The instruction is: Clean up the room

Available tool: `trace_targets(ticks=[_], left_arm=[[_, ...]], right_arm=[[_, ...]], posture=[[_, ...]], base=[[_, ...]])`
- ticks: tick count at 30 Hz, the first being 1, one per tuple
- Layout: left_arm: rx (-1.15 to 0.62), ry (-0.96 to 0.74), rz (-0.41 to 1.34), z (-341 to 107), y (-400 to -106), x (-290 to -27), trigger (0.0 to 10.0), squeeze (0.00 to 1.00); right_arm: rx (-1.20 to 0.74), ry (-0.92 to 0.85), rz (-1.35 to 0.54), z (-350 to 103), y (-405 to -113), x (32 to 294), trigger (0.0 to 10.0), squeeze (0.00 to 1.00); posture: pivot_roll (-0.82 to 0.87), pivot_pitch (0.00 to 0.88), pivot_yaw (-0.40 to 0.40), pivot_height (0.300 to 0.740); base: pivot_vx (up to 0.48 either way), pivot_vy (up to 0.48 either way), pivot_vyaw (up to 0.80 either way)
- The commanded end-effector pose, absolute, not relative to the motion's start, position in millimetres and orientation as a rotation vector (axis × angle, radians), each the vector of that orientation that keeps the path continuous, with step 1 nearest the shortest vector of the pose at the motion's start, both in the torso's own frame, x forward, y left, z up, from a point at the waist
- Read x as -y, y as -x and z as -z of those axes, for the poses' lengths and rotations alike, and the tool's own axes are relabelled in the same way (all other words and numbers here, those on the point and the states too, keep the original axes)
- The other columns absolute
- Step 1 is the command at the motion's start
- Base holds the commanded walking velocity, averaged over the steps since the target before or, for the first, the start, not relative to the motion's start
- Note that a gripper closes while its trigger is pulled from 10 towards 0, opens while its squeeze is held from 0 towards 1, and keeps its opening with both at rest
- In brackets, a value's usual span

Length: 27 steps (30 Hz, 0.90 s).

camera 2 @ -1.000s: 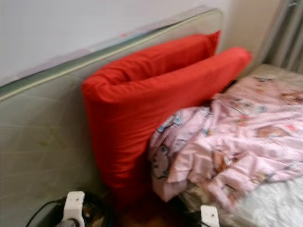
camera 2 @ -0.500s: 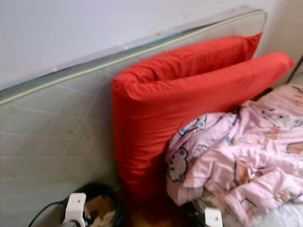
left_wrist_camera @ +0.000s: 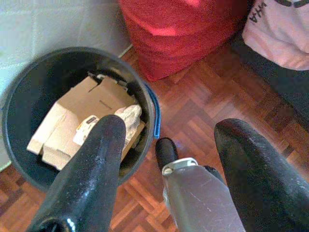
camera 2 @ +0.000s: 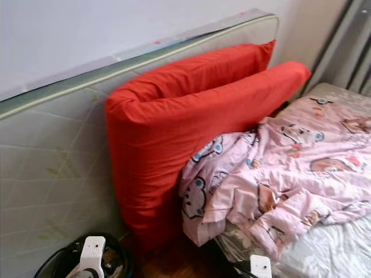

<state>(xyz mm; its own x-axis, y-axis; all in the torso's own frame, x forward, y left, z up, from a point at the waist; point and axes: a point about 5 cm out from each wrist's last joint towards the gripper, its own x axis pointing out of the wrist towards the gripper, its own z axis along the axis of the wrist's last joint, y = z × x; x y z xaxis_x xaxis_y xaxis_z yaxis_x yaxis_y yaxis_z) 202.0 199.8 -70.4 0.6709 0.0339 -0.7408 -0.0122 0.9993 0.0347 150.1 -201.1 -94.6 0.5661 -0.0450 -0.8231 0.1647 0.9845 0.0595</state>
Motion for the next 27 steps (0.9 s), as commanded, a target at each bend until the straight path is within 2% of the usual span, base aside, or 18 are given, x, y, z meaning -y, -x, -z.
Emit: trace_targets(ticks=[1, 25, 27], left_arm=[[-0.855, -0.052, -0.018, 73.4, -195.7, -202.3, 10.0, 0.00], [-0.881, -0.060, -0.029, 75.0, -190.9, -210.1, 10.0, 0.00], [-0.883, -0.073, -0.019, 75.2, -190.7, -209.7, 10.0, 0.00]], right_arm=[[-0.966, -0.139, 0.124, 94.8, -150.2, 200.6, 10.0, 0.00], [-0.968, -0.139, 0.120, 94.9, -150.2, 200.0, 10.0, 0.00], [-0.968, -0.139, 0.119, 94.8, -150.2, 200.0, 10.0, 0.00]], posture=[[-0.03, 0.001, -0.010, 0.738], [-0.02, 0.005, -0.010, 0.738], [-0.02, 0.005, -0.010, 0.738]], base=[[0.000, -0.386, -0.70], [0.000, -0.045, -0.70], [0.000, -0.480, -0.70]])
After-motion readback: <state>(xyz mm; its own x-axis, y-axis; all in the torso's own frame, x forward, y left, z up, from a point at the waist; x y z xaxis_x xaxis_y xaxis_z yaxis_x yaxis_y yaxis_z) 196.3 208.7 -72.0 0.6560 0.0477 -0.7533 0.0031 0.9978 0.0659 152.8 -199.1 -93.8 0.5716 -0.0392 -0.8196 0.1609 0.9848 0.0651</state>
